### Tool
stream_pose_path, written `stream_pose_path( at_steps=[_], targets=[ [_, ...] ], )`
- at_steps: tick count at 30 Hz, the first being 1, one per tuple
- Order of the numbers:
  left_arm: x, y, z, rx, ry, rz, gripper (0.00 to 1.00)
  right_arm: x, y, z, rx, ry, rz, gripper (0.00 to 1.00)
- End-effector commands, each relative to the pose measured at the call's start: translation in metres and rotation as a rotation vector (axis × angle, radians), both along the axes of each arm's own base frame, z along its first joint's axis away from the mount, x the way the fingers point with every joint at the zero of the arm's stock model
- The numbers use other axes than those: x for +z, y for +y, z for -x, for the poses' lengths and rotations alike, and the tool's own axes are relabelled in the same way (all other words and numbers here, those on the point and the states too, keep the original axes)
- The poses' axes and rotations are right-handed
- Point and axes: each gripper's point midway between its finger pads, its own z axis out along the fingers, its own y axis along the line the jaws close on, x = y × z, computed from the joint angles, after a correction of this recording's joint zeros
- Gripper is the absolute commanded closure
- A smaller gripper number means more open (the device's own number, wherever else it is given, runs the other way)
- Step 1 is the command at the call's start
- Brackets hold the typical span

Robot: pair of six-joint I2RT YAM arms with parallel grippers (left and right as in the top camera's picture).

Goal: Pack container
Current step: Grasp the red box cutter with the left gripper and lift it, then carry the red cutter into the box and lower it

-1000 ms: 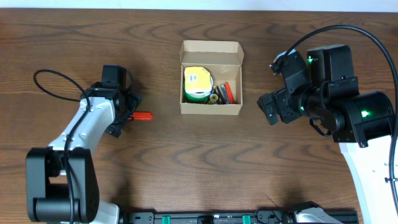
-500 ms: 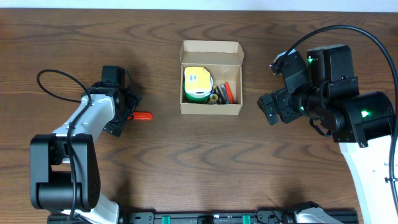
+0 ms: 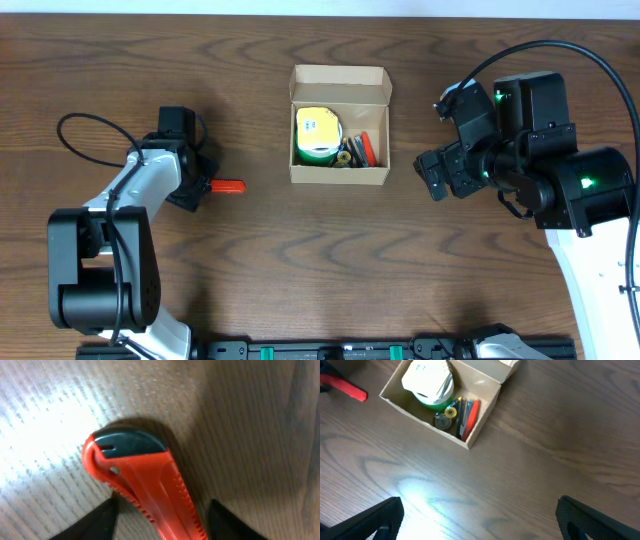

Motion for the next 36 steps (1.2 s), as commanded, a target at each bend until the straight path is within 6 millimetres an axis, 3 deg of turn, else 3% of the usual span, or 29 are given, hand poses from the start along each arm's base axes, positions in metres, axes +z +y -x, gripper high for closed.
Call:
stream_pose_path(
  at_steps=[1, 15, 20, 25, 28, 31, 33, 36],
  targets=[
    [-0.003, 0.002, -0.003, -0.002, 0.009, -0.002, 0.53, 0.003, -0.003, 0.001, -0.002, -0.014, 0.004, 0.01],
    [-0.002, -0.003, -0.004, -0.027, 0.007, 0.022, 0.94, 0.003, -0.003, 0.001, -0.002, -0.014, 0.005, 0.01],
    [0.011, -0.007, -0.006, -0.081, 0.002, 0.036, 0.94, 0.003, -0.003, 0.001, -0.002, -0.014, 0.004, 0.01],
    [0.053, -0.012, -0.028, -0.235, -0.103, -0.001, 0.94, 0.003, -0.003, 0.001, -0.002, -0.014, 0.004, 0.01],
    [0.091, -0.026, -0.051, -0.467, -0.250, -0.056, 0.94, 0.003, -0.003, 0.001, -0.002, -0.014, 0.005, 0.01],
    [0.136, -0.065, -0.073, -0.877, -0.470, -0.099, 0.94, 0.003, -0.003, 0.001, -0.002, -0.014, 0.005, 0.01],
    [0.164, -0.104, -0.074, -1.211, -0.638, -0.121, 0.94, 0.003, -0.003, 0.001, -0.002, -0.014, 0.004, 0.01],
    [0.187, -0.146, -0.061, -1.556, -0.805, -0.158, 0.94, 0.003, -0.003, 0.001, -0.002, -0.014, 0.004, 0.01]
  ],
)
